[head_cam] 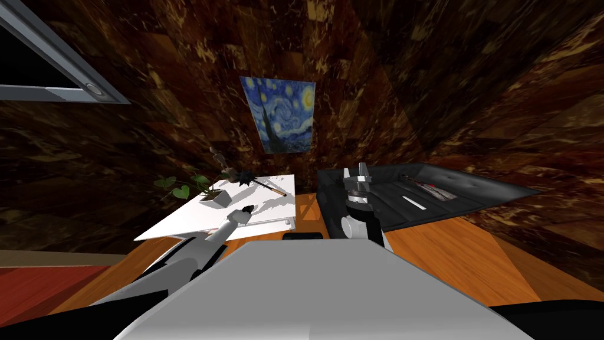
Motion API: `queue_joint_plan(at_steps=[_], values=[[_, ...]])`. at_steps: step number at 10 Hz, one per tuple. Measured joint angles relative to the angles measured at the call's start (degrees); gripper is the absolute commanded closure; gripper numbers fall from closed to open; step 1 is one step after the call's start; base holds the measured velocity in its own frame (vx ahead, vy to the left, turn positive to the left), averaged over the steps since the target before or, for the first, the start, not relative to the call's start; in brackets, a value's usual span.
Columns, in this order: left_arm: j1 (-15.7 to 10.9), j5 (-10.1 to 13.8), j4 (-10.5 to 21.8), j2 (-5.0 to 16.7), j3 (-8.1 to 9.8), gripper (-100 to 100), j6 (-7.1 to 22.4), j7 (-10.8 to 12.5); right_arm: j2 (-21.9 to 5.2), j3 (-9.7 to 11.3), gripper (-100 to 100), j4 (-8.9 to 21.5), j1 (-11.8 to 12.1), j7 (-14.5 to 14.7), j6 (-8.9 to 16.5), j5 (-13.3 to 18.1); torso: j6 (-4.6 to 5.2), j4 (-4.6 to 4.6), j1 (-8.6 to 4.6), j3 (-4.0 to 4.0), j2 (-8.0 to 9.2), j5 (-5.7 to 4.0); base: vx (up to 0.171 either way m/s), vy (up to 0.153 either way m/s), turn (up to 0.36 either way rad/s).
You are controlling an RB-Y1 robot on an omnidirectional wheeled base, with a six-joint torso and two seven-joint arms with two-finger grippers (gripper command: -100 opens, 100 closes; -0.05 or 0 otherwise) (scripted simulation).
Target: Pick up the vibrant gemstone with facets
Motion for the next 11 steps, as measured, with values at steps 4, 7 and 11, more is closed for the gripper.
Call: queue_joint_plan(at_steps=[4, 7, 11], values=[[0.8, -0.7, 0.4, -0.2, 0.47, -100, -1.0, 0.2, 0.0, 0.0, 0, 0.0, 0.0, 0.0, 0.0, 0.0, 0.0, -0.03, 0.09, -0.08, -0.13, 0.02, 0.044, 0.008, 0.01], [2.0, -1.7, 2.5, -0.7, 1.28, -100, -4.3, 0.0, 0.0, 0.0, 0, 0.0, 0.0, 0.0, 0.0, 0.0, -0.01, -0.08, 0.13, -0.2, -0.34, 0.03, 0.087, 0.013, 0.024], [2.1, -1.7, 2.4, -0.7, 1.34, 100, -4.5, 0.1, 0.0, 0.0, 0, 0.0, 0.0, 0.0, 0.0, 0.0, 0.03, -0.01, 0.05, 0.0, 0.02, 0.01, -0.001, 0.0, 0.003]])
